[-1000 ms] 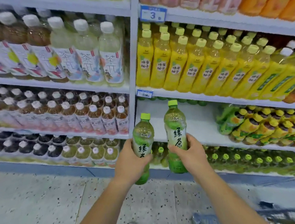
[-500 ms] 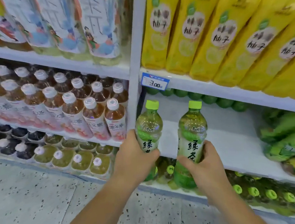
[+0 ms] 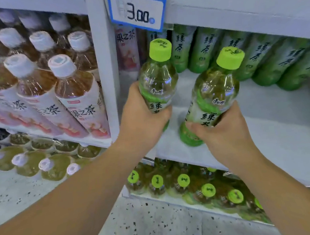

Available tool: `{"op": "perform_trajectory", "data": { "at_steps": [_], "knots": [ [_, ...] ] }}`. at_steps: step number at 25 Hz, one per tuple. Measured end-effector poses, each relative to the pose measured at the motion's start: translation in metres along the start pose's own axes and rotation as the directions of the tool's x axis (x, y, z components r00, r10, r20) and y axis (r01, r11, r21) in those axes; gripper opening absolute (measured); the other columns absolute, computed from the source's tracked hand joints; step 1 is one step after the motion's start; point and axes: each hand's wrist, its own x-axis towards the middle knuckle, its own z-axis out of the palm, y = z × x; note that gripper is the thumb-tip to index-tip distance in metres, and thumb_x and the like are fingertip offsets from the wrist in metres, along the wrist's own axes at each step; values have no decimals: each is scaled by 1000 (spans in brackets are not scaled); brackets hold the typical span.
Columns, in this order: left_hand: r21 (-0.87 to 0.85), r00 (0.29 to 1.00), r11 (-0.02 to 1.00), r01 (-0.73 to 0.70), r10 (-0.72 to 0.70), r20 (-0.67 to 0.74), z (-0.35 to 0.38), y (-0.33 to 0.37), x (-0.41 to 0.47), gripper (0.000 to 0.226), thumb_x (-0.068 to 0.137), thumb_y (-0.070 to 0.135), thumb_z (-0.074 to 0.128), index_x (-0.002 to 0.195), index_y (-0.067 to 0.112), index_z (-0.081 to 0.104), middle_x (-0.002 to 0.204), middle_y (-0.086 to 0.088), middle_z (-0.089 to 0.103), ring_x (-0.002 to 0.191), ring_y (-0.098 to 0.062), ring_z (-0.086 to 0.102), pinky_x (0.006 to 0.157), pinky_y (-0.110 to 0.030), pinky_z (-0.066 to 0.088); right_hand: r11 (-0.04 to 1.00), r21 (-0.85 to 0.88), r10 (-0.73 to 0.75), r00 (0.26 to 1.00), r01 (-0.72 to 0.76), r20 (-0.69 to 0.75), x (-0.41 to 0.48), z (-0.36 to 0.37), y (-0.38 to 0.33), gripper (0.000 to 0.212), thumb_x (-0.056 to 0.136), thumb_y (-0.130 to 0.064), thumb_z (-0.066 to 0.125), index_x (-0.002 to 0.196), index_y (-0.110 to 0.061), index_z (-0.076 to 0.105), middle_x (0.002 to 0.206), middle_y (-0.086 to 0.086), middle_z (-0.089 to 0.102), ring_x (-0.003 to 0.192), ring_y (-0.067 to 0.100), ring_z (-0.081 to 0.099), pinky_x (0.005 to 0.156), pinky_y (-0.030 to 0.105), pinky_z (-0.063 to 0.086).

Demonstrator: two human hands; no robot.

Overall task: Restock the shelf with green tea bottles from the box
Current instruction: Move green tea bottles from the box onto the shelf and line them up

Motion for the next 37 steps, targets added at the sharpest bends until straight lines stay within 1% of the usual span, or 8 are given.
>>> {"op": "perform_trajectory", "data": {
  "at_steps": [5, 9, 12, 16, 22, 29, 34, 37],
  "knots": [
    [37, 1000, 999, -26, 25, 12, 2, -6, 10, 69, 75, 21, 87, 126, 34, 43, 107, 26, 58, 97, 24, 53, 76, 4, 38, 998, -18, -63, 998, 63, -18, 7, 7, 5, 65, 68, -29, 93, 111, -43, 47, 102, -35, 65, 93, -13, 64, 70, 8, 51],
    [169, 993, 984, 59, -74, 87, 4, -27, -1, 75, 73, 26, 89, 137, 30, 50, 123, 6, 55, 117, -10, 55, 100, -26, 46, 998, -56, -39, 998, 42, 53, -6, 6, 15, 63, 73, -34, 88, 108, -61, 43, 104, -47, 59, 100, -23, 56, 79, 6, 45],
    [240, 996, 968, 76, -85, 28, 11, -41, -6, 63, 78, 32, 86, 133, 31, 54, 119, 6, 53, 113, -12, 50, 97, -30, 43, 991, -113, -65, 996, 71, 58, -12, 12, 28, 63, 77, -33, 86, 102, -71, 43, 103, -51, 56, 101, -27, 52, 73, 2, 43],
    [213, 993, 971, 110, -95, -76, 29, -46, 19, 52, 85, 28, 80, 127, 22, 51, 122, 5, 59, 113, -12, 52, 88, -27, 39, 986, -115, -112, 992, 117, 49, 17, 19, 38, 54, 80, -30, 83, 104, -63, 48, 103, -48, 59, 99, -24, 55, 76, -4, 40],
    [144, 988, 987, 70, -49, -146, 52, -53, 74, 47, 88, 14, 74, 131, 18, 55, 120, 0, 67, 111, -20, 62, 95, -34, 49, 987, -32, -158, 987, 157, -6, 99, 38, 48, 53, 80, -25, 84, 124, -31, 56, 99, -34, 60, 90, -25, 56, 72, -2, 43],
    [304, 991, 952, 35, 6, -132, 60, -67, 103, 53, 94, 29, 66, 143, 27, 44, 128, -5, 67, 120, -33, 58, 97, -41, 49, 988, 42, -147, 989, 147, -11, 147, 59, 49, 48, 81, -27, 82, 118, -41, 57, 103, -35, 64, 93, -21, 60, 74, -4, 42],
    [252, 987, 961, 117, -84, -137, 58, -73, 106, 49, 93, 44, 68, 134, 25, 52, 122, 4, 71, 111, -23, 66, 92, -37, 53, 987, 51, -151, 988, 153, -44, 152, 65, 50, 52, 81, -33, 82, 128, -33, 60, 108, -29, 68, 95, -11, 64, 81, 6, 48],
    [237, 983, 960, 146, -114, -141, 59, -75, 107, 47, 92, 51, 65, 134, 37, 51, 123, 10, 70, 113, -21, 64, 93, -35, 52, 987, 0, -158, 985, 158, -72, 149, 69, 49, 48, 80, -47, 79, 123, -36, 61, 97, -38, 65, 90, -20, 59, 73, -1, 42]
  ]
}}
